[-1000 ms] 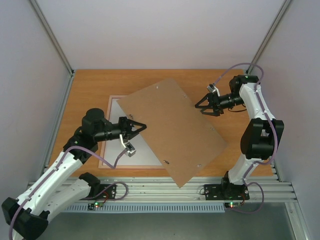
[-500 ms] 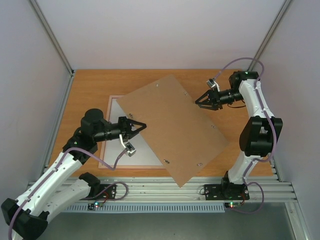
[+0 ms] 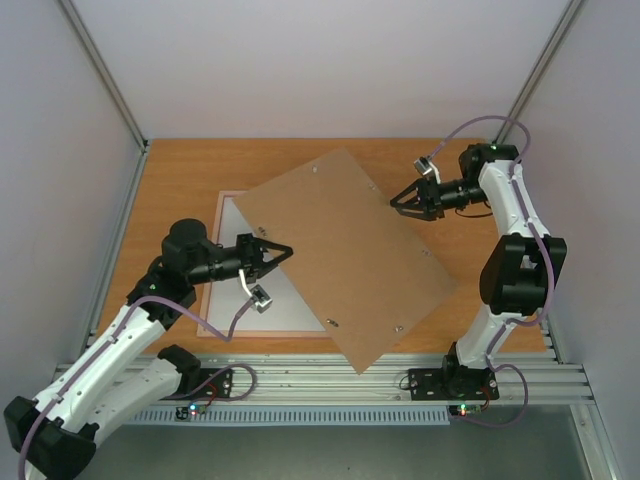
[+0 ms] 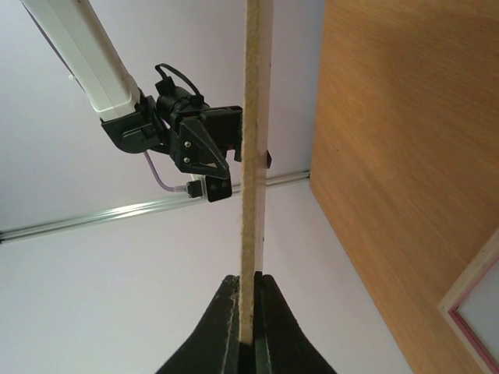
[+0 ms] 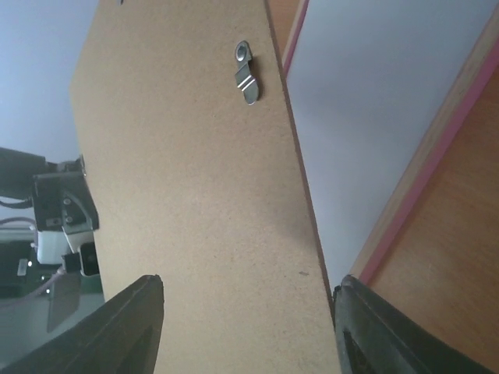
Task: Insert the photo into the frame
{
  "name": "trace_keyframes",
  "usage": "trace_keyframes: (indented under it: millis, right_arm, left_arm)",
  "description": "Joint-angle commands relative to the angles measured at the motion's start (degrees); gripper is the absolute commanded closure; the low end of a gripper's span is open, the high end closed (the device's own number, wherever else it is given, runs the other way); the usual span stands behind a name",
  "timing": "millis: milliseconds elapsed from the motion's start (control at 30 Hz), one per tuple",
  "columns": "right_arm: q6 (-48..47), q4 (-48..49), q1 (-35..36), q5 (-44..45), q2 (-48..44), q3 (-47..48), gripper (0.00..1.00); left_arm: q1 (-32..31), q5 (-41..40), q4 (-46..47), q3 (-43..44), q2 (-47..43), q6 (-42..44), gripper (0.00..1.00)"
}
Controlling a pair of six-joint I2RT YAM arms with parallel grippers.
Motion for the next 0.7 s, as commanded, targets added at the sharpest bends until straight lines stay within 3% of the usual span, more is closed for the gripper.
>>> trace_keyframes:
  millis: [0,167,300,600,667]
  right_arm:
    - [4.79,-0.03,1.68,-0.07,-3.38,-3.54,0.38]
    - [8.36,4.32,1.68,1.98,-2.71,-4.6,0.36]
    - [9.19,5.58,1.76,2.66,-1.54,-4.71,0.28]
    - [4.64,0.42,2.71,0.78,0.74,-2.21,0.22]
    - [3.24,-1.1,3.03,-0.51,1.04,-1.2,0.24]
  left_arm:
    - [0.07,2.12,8.29,0.13,0.1,0.95,0.98]
    - [0.01,2.75,8.29,0.7,0.24,0.69,0.98]
    - [0.01,3.74,7.8,1.29,0.56,1.46,0.99]
    - [0.01,3.11,6.43,2.08,0.29,2.13,0.99]
    - [0.01,2.75,6.38,2.12,0.29,2.08,0.99]
